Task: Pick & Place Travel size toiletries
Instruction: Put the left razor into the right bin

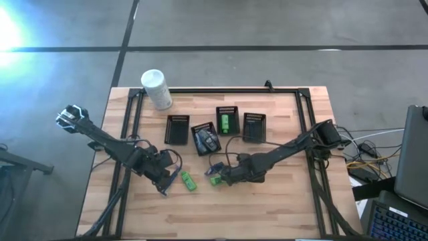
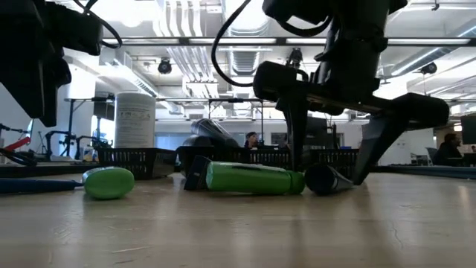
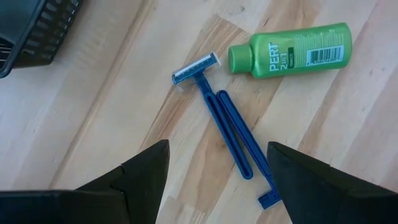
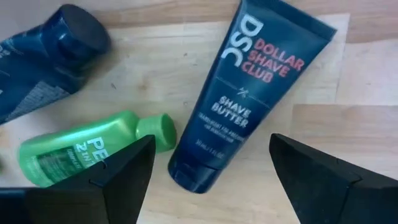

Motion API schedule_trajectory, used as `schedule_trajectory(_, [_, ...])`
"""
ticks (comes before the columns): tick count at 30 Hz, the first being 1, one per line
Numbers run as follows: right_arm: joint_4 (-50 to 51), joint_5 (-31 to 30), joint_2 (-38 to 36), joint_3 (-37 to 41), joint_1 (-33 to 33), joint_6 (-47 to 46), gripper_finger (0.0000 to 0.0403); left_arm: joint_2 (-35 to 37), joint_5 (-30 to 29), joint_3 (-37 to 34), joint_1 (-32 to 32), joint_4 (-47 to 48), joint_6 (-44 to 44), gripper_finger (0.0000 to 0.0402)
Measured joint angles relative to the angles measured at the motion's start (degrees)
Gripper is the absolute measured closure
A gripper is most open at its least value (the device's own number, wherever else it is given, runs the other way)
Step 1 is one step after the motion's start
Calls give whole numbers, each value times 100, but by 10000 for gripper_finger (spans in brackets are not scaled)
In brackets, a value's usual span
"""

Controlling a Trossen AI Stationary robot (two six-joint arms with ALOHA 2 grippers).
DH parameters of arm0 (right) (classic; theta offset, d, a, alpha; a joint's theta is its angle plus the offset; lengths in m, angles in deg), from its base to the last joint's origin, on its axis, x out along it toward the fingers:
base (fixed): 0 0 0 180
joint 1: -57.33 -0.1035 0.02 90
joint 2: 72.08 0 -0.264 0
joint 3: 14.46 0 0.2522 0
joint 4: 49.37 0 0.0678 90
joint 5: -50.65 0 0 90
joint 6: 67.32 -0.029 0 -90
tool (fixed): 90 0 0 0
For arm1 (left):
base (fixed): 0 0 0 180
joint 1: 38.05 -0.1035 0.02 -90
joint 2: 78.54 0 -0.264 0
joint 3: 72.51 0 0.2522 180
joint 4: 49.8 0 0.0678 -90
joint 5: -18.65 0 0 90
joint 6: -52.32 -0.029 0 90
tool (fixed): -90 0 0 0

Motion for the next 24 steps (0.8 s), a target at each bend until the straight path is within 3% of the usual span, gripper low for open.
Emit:
schedule_trajectory(12, [52, 82, -96, 43, 0, 56, 115, 0, -198, -22, 0, -58, -109, 126])
schedule_trajectory(20, [288, 217, -483, -168, -81, 1005, 104, 0, -113, -262, 7, -1204, -1303, 126])
schedule_trajectory(24, [622, 368, -713, -166, -69, 1674, 89, 0, 168, -365, -24, -1103, -863, 126])
